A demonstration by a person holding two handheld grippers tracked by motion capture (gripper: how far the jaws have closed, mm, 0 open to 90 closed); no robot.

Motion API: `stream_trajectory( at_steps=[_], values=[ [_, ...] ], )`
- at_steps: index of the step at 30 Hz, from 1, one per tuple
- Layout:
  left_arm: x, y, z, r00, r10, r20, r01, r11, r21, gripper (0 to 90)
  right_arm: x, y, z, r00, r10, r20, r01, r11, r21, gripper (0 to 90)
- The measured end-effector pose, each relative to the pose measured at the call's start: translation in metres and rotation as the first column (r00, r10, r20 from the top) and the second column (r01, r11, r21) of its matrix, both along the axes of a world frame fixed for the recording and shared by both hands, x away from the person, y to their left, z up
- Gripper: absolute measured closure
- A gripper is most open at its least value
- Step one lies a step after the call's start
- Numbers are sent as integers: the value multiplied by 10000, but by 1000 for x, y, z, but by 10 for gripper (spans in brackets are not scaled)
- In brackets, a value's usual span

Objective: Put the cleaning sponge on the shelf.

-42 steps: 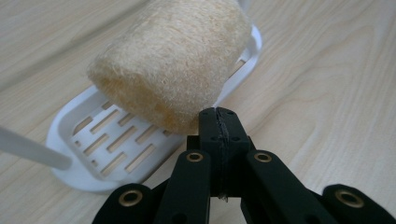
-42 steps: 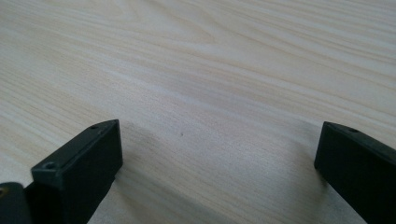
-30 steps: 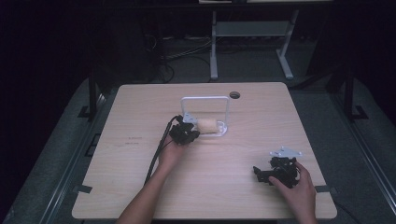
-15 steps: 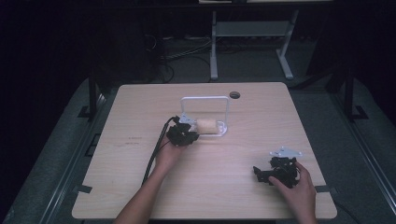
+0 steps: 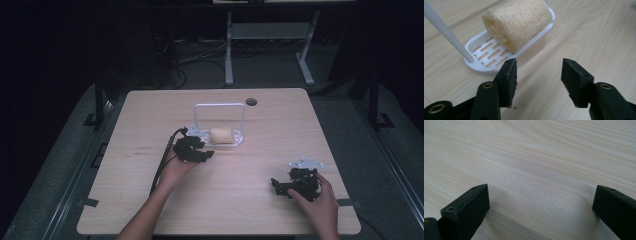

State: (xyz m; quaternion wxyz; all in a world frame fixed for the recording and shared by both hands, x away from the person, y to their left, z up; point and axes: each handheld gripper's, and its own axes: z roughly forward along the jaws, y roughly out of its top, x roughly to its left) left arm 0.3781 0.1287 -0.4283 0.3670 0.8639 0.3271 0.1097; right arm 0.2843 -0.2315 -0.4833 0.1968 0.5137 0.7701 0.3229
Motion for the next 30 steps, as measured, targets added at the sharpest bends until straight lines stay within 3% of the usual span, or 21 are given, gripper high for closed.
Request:
stream_trajectory(
  at_steps=[14,20,30],
  values=[
    [-19,17,2,9985,-374,395,381,9991,-172,174,0,0,0,10000,0,-2,0,10000,3,7],
    [-28,29,2,9980,-380,515,404,9981,-456,144,0,0,0,10000,0,-3,0,10000,2,7],
    [-44,44,-3,9973,-263,680,289,9989,-367,139,0,0,0,10000,2,-1,-2,10000,2,7]
  ],
)
